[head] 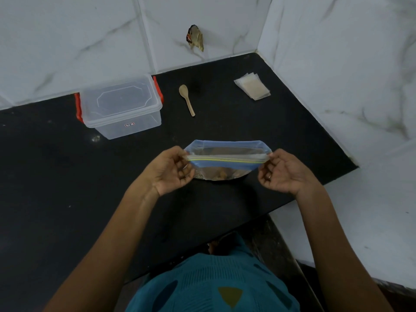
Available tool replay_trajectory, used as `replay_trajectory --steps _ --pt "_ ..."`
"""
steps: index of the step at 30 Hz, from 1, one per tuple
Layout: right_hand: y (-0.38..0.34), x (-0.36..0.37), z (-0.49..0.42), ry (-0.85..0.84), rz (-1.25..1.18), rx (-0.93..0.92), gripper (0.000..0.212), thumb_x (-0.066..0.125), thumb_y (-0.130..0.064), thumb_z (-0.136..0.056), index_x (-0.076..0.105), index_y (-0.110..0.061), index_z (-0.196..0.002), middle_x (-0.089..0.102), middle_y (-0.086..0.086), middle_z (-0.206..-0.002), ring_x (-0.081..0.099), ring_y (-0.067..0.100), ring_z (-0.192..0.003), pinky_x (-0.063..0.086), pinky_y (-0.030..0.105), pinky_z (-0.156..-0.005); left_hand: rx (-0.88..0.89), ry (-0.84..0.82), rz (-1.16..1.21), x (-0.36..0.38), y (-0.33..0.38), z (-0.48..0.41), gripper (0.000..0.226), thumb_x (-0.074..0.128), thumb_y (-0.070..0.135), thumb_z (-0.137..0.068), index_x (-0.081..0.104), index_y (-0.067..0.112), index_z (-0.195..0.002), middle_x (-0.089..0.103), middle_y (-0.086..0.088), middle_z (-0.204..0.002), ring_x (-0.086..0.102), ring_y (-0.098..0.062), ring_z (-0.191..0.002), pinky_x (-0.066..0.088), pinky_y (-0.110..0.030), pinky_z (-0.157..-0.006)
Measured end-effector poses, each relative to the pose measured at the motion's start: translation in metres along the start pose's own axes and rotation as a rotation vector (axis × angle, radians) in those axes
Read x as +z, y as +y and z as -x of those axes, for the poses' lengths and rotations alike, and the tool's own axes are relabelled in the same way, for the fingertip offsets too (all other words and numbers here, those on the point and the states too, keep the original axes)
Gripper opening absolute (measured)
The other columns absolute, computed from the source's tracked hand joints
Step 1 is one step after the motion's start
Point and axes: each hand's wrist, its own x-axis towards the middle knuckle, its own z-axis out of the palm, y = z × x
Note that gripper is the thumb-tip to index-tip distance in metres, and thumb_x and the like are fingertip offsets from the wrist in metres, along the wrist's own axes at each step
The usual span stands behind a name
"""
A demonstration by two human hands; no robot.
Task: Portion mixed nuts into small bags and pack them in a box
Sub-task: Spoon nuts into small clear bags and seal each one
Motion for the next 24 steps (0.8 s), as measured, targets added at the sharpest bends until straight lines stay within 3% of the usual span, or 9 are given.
replay_trajectory --steps 3,9,13,17,19,22,24 --pt "0.000 0.006 0.003 0.027 0.059 0.004 0.024 0.052 -0.017 -0.082 0.058 -0.009 -0.104 0.055 0.005 -0.090 0.048 0.013 -0.076 0.041 0.024 -0.065 0.030 0.048 -0.092 0.001 -0.003 -0.001 0.007 0.056 0.012 -0.083 0.057 0.012 -0.090 0.059 -0.006 -0.084 0.053 -0.011 -0.067 0.051 -0.017 -0.051" --pt "0.001 0.004 0.004 0.014 -0.018 -0.044 0.017 0.047 0.000 -0.082 0.055 -0.008 -0.095 0.057 0.010 -0.093 0.055 0.018 -0.084 0.053 0.026 -0.066 0.040 -0.034 -0.022 -0.002 -0.004 0.005 0.022 0.052 -0.004 -0.082 0.060 0.012 -0.096 0.064 -0.010 -0.096 0.064 -0.018 -0.086 0.057 -0.029 -0.069" --pt "0.004 0.000 -0.001 0.012 -0.094 -0.037 0.022 0.043 0.005 -0.083 0.057 -0.007 -0.096 0.059 0.012 -0.094 0.057 0.021 -0.086 0.057 0.030 -0.057 -0.055 -0.052 0.124 -0.001 -0.004 0.005 0.034 0.055 -0.003 -0.068 0.061 0.011 -0.098 0.069 -0.013 -0.086 0.071 -0.021 -0.070 0.056 -0.041 -0.068" --pt "0.002 -0.001 0.000 -0.022 -0.178 -0.036 0.018 0.042 0.005 -0.086 0.056 -0.005 -0.090 0.059 0.012 -0.091 0.057 0.021 -0.085 0.056 0.034 -0.056 -0.041 0.004 0.321 0.005 -0.003 0.000 0.021 0.045 -0.006 -0.086 0.058 0.004 -0.099 0.068 -0.021 -0.082 0.066 -0.028 -0.085 0.057 -0.037 -0.061" --pt "0.001 0.001 0.002 -0.059 -0.220 -0.044 0.023 0.056 0.011 -0.072 0.058 -0.004 -0.089 0.062 0.015 -0.090 0.059 0.023 -0.086 0.056 0.039 -0.066 -0.007 0.000 0.386 0.011 -0.005 0.000 0.023 0.039 -0.008 -0.090 0.056 -0.001 -0.104 0.063 -0.025 -0.096 0.058 -0.029 -0.101 0.054 -0.036 -0.066" --pt "0.004 -0.003 -0.001 -0.123 -0.282 -0.063 0.058 0.080 0.018 -0.027 0.064 -0.001 -0.080 0.068 0.018 -0.084 0.063 0.027 -0.082 0.055 0.046 -0.067 0.019 -0.047 0.460 0.017 -0.009 0.000 0.029 0.035 -0.011 -0.089 0.055 0.000 -0.106 0.058 -0.026 -0.099 0.056 -0.031 -0.105 0.053 -0.033 -0.072" --pt "0.007 -0.004 -0.002 -0.111 -0.297 -0.079 0.061 0.081 0.016 -0.027 0.064 -0.002 -0.082 0.068 0.017 -0.087 0.063 0.026 -0.084 0.055 0.045 -0.068 0.054 -0.062 0.425 0.019 -0.013 -0.002 0.035 0.035 -0.012 -0.086 0.056 0.004 -0.109 0.058 -0.021 -0.100 0.060 -0.027 -0.097 0.059 -0.030 -0.066"
